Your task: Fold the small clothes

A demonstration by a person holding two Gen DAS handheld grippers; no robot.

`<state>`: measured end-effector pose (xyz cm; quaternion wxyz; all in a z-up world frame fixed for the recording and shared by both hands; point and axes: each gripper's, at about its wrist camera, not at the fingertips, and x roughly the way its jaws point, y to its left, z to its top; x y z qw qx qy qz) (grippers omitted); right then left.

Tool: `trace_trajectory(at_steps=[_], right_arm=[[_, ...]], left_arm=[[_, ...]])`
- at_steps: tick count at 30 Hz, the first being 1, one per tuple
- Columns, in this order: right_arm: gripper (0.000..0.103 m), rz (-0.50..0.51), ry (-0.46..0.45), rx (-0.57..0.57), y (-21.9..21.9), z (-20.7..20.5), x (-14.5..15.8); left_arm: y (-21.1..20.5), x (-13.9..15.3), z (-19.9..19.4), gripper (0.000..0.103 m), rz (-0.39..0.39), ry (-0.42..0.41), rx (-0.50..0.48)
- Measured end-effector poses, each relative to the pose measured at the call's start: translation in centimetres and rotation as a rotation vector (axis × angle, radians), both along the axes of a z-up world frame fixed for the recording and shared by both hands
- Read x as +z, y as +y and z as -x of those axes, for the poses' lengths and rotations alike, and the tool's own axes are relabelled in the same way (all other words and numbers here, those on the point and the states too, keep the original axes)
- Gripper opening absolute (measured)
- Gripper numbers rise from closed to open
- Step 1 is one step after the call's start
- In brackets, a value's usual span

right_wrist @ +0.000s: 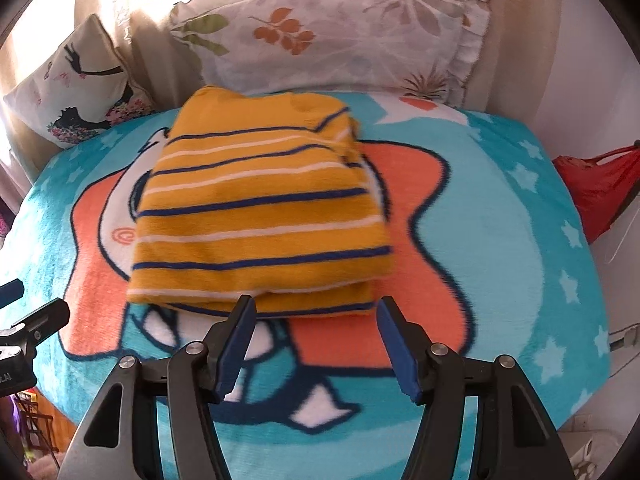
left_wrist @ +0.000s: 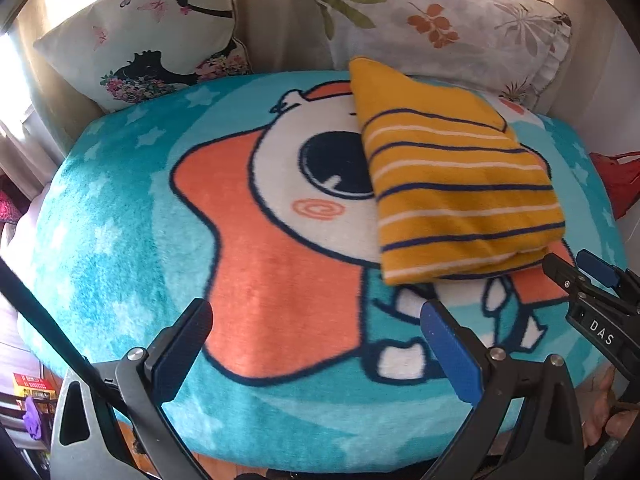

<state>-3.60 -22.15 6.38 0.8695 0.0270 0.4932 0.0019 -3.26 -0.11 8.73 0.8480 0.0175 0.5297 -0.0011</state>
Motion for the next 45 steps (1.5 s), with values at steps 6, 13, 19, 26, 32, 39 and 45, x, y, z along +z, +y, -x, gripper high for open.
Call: trace_trajectory(at_steps=[6, 13, 19, 26, 32, 39, 45], right_arm=[[0.069, 0.002, 0.011, -0.002, -2.4, 0.4, -0.6], [0.071, 0.006, 0.022, 0.005, -3.5, 0.4, -1.2], [0.072, 0.011, 0.026, 0.027, -3.3, 0.1, -1.5], [0.072, 0.015, 0.025, 0.058, -2.3, -0.4, -1.7], [0.072, 0.022, 0.023, 0.085, -1.6, -0.7, -1.8], [0.073, 0.028, 0.022, 0.103, -1.3, -0.5, -1.9], [0.074, 0.029, 0.02, 0.097, -1.7, -0.3, -1.9]], left_arm=[[-1.8, -0.7, 0.3, 0.103, 0.013, 0.025, 0.008], [-2.8, -1.2, 0.3, 0.103, 0.021, 0.047, 0.018], [-3.0, -1.5, 0.4, 0.103, 0.022, 0.055, 0.034], [-2.4, -1.6, 0.5, 0.103, 0.031, 0.056, 0.063], [-2.0, -1.8, 0.7, 0.103, 0.032, 0.067, 0.087], [-2.2, -2.0, 0.9, 0.103, 0.034, 0.076, 0.097], [-2.6, -2.1, 1.1, 0.103, 0.031, 0.076, 0.093]])
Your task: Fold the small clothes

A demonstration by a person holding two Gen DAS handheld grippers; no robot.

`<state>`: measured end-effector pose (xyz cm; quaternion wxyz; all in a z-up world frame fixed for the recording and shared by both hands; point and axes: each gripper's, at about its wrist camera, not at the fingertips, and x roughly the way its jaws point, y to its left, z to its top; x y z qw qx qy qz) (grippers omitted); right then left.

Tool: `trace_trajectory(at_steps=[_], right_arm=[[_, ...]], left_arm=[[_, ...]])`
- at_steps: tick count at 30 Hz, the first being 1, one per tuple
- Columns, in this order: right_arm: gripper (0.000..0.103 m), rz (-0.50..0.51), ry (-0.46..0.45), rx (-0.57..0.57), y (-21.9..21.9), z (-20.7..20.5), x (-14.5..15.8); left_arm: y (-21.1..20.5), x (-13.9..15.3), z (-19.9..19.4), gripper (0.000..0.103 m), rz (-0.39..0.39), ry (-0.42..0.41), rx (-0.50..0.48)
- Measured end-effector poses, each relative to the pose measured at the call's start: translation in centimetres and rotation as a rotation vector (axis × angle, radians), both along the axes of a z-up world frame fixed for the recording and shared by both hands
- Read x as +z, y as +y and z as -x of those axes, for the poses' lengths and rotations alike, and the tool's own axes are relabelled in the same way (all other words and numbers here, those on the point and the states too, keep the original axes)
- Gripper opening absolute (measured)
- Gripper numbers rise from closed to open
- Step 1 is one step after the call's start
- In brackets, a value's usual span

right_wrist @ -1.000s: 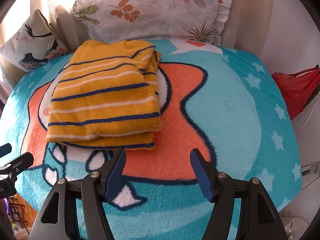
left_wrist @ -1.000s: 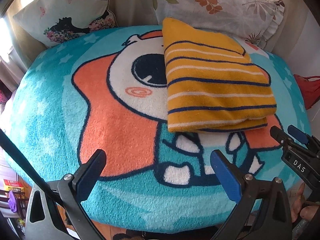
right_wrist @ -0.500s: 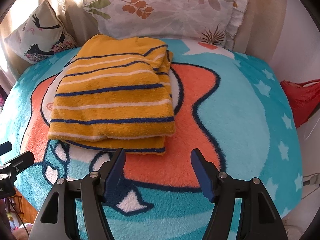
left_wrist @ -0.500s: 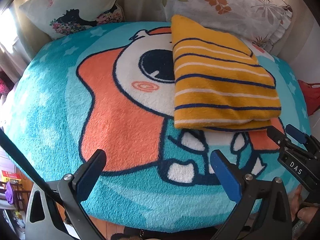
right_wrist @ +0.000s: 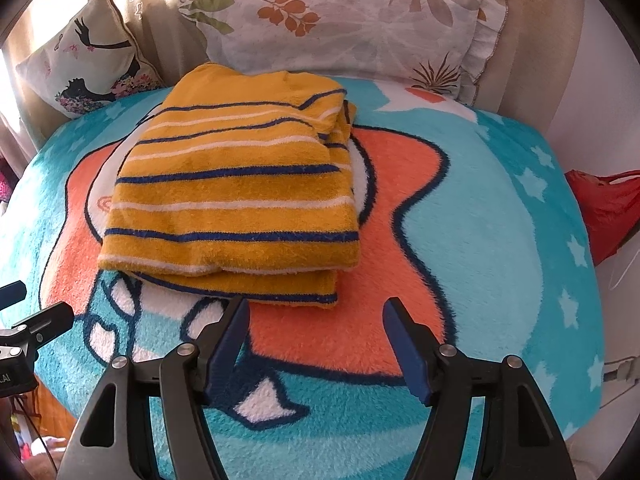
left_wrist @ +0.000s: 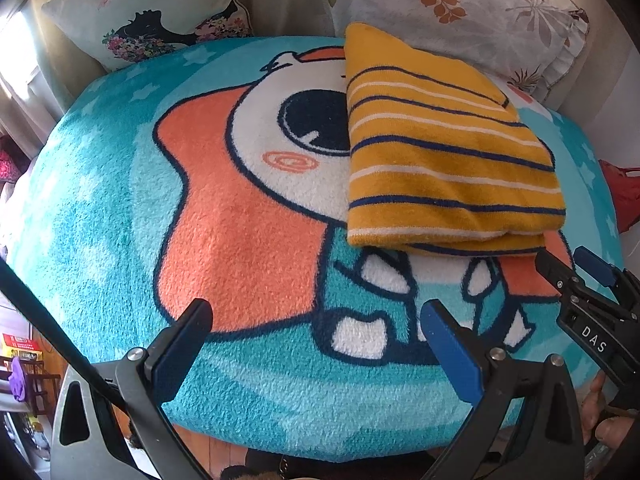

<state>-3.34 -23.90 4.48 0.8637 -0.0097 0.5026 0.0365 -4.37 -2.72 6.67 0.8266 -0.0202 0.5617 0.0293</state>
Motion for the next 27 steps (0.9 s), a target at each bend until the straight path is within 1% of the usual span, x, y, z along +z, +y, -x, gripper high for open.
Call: trace_trajectory(at_steps=[17, 27], right_arm=[[0.076, 0.013, -0.006, -0.025, -2.1, 0.6, 0.0], [0.079, 0.061, -0.047, -0.029, -2.8, 0.9, 0.6]], left_arm=[[-2.1, -0.2, 0.1, 0.103, -0.014, 0.005, -0.034], [-4.0, 0.1, 0.1, 0.103, -0.037, -0.006, -0.065]])
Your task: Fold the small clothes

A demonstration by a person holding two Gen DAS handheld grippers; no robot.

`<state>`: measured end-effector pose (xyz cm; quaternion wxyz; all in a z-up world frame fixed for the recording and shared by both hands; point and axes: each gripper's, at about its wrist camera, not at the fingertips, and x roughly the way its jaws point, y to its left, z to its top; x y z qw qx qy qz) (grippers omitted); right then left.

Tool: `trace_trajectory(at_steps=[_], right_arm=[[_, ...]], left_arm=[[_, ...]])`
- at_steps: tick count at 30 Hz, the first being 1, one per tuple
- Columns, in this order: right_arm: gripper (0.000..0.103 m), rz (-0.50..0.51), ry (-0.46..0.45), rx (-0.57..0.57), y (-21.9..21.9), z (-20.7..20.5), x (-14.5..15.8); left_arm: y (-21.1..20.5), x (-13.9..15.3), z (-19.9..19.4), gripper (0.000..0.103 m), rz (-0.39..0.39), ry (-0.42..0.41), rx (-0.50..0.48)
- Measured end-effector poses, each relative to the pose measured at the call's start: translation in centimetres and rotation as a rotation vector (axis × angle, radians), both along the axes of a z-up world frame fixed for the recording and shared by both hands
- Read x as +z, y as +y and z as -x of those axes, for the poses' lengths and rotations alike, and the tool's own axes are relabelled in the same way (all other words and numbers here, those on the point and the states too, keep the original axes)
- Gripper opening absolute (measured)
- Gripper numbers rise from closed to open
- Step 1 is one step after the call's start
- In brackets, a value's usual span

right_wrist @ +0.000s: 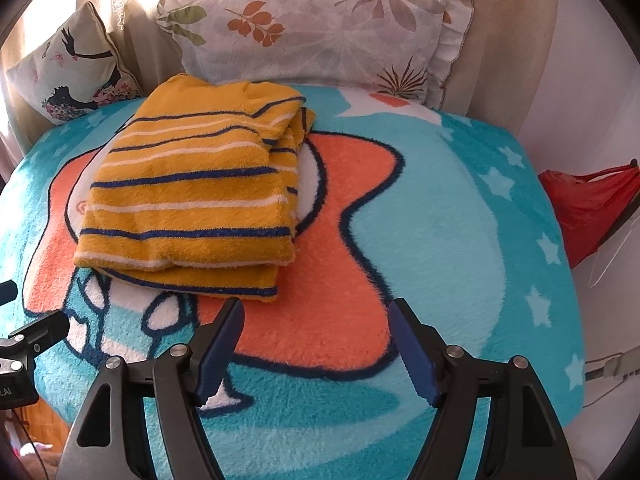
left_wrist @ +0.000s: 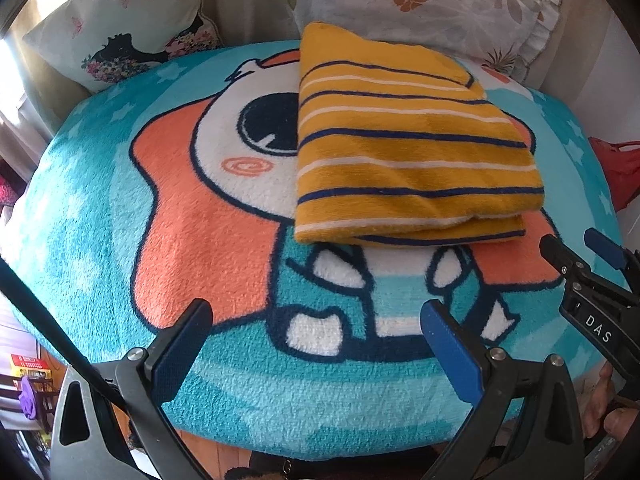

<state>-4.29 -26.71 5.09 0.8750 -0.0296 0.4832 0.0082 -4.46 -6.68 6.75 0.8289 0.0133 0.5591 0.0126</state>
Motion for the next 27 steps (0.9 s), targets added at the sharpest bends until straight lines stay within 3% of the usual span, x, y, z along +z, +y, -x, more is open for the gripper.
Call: trace_trajectory(at_steps=[19, 27], right_arm=[[0.081, 0.086, -0.06, 0.035, 0.3, -0.5, 1.0], [0.082, 0.184, -0.008, -0.01, 0.3, -2.1, 0.9]], left_arm=[[-1.5, 0.1, -0.2, 0.103, -0.027, -0.013, -0.018], [-1.3, 0.0, -0.2, 0.103, -0.029, -0.007, -0.015]])
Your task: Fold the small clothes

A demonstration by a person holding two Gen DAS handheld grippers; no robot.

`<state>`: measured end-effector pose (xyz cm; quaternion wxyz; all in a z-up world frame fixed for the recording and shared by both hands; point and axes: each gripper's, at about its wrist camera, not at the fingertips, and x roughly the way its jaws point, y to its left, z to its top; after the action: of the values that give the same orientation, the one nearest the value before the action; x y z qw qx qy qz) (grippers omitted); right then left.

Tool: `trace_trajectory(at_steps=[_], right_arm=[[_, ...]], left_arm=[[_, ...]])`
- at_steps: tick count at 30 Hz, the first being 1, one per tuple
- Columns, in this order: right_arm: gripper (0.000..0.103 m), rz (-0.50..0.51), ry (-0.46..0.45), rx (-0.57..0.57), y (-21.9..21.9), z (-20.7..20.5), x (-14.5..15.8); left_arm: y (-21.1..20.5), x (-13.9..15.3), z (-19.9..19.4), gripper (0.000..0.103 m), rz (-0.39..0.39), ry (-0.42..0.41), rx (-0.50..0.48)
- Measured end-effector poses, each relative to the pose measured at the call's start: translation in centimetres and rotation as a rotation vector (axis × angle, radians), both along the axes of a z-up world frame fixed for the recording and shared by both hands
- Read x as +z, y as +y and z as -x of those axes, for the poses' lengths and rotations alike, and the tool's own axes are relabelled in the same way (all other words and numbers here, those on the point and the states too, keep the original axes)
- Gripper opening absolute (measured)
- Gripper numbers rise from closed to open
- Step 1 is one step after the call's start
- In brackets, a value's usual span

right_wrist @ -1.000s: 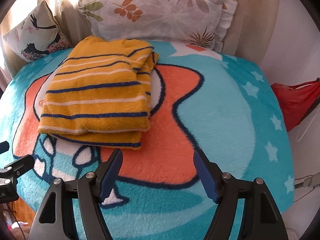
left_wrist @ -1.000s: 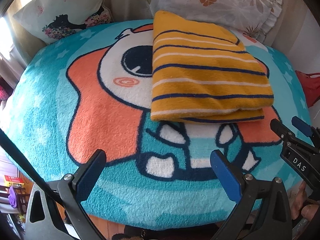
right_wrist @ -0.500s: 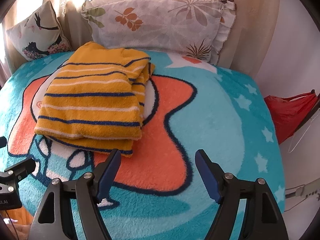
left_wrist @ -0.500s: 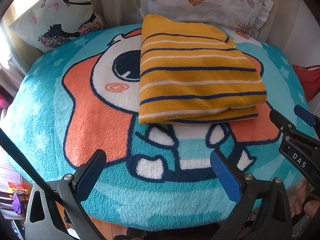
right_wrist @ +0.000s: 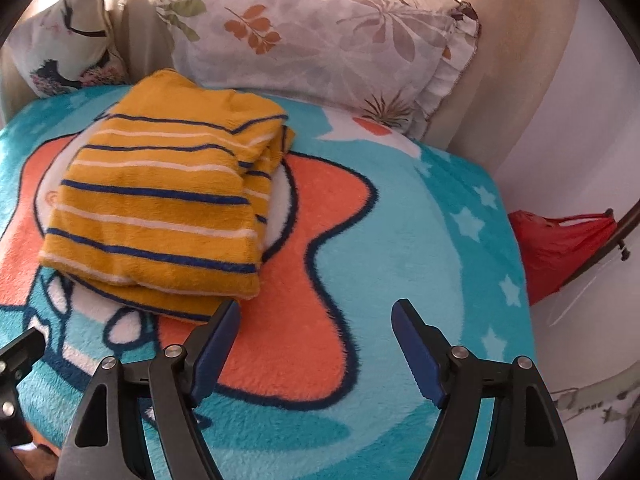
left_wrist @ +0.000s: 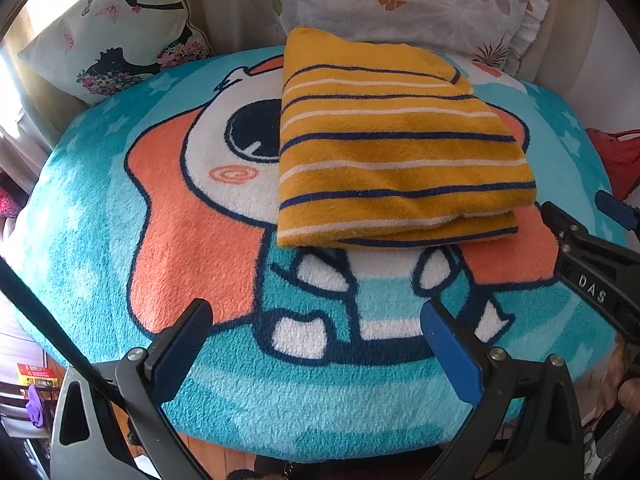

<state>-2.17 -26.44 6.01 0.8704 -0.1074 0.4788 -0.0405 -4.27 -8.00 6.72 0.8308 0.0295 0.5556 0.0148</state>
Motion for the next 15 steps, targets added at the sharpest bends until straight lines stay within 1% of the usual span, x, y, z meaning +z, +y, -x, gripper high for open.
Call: trace_trajectory(at_steps=[6, 15], right_arm=[[0.082, 0.022, 0.021, -0.03, -0.43, -0.17, -0.31], [0.083, 0.041, 0.025, -0.036, -0.32, 0.28, -0.29]], left_arm=[[0.25, -0.11, 0.03, 0.103, -0.004, 0.005, 0.007], [0.0, -0.38, 0.08, 0.103, 0.003, 0.017, -0.004]])
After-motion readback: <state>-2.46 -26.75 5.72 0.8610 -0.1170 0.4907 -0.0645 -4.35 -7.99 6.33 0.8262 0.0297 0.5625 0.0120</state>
